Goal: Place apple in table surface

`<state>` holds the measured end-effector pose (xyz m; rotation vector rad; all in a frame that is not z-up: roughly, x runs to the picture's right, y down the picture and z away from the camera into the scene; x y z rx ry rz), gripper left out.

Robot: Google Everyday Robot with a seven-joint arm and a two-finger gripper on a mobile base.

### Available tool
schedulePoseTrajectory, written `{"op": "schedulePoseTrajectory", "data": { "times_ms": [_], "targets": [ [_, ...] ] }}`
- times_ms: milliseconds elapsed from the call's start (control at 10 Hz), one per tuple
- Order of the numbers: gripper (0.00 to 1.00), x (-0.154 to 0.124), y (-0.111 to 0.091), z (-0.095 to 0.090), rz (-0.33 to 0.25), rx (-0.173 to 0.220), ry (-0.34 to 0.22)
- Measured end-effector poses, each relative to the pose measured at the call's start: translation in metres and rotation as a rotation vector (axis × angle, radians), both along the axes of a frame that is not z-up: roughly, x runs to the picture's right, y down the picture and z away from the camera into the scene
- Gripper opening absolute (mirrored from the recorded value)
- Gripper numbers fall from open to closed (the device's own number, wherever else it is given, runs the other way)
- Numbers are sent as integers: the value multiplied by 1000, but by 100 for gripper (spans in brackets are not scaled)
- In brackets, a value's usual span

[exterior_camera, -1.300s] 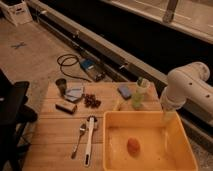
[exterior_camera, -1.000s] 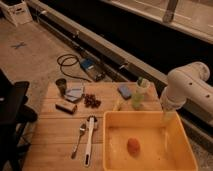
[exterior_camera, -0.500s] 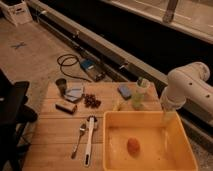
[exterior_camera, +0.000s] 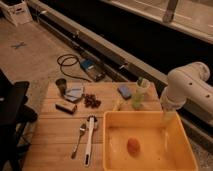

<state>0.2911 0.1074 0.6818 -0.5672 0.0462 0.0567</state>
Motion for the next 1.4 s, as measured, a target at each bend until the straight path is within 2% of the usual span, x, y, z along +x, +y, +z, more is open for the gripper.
{"op": "schedulePoseTrajectory", "data": {
  "times_ms": [800,900,1000,1100,1200,1400],
  "targets": [
    [65,0,0,0,-2,0,0],
    [65,-2,-2,-1,-10,9,-1],
    [65,-8,-5,-6,-34,36,-12],
    [65,-14,-6,-11,-51,40,-20],
    [65,-29,-4,-16,-77,33,-47],
    [65,-44,15,-19,-84,0,-101]
  ]
}}
